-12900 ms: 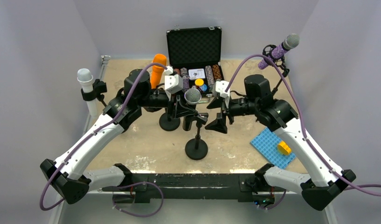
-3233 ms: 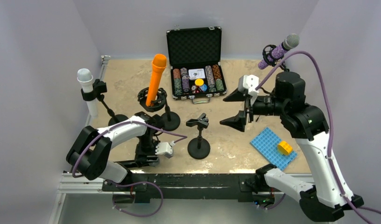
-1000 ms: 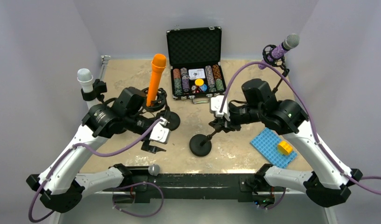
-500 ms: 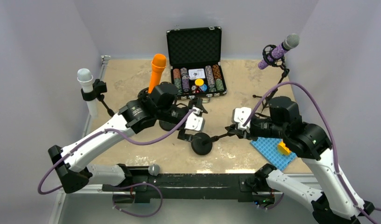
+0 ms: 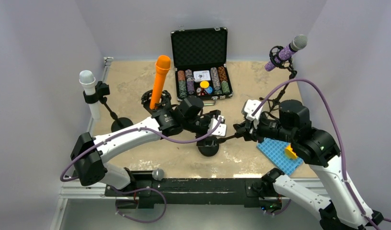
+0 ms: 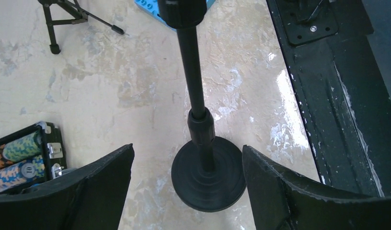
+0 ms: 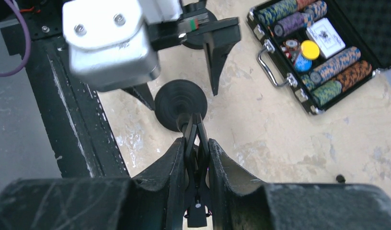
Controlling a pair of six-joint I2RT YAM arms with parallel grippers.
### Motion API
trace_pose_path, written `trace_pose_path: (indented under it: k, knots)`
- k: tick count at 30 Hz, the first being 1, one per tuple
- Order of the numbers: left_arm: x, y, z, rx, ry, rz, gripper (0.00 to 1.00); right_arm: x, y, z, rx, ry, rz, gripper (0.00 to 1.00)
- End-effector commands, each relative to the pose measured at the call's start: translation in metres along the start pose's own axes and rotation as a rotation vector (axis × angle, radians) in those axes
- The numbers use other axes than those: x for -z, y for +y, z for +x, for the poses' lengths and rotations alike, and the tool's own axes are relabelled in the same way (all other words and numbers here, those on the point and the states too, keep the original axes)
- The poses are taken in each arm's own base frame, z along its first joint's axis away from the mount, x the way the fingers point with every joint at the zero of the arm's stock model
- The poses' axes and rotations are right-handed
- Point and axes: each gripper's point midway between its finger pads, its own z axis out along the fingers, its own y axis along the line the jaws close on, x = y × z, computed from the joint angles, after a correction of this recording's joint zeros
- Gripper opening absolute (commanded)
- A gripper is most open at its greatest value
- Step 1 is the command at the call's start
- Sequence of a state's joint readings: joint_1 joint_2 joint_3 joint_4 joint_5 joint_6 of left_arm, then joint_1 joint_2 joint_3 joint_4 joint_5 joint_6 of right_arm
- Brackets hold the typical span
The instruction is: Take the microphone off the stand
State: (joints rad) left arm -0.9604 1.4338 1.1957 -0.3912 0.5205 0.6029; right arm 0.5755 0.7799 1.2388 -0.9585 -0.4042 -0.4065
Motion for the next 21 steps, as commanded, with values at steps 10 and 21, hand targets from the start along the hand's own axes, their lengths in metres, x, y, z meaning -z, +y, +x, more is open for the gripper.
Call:
trace_pose_path:
  k: [10,21]
  knots:
    - [-0.012,0.03,-0.015,0.224,-0.231,-0.256,0.69,0.003,-0.019,0.012,-0.12,0.156,0.066,0.0]
    - [-0.036,-0.013,0.011,0.226,-0.246,-0.08,0.54,0.005,-0.022,0.019,-0.186,0.182,0.1,0.0]
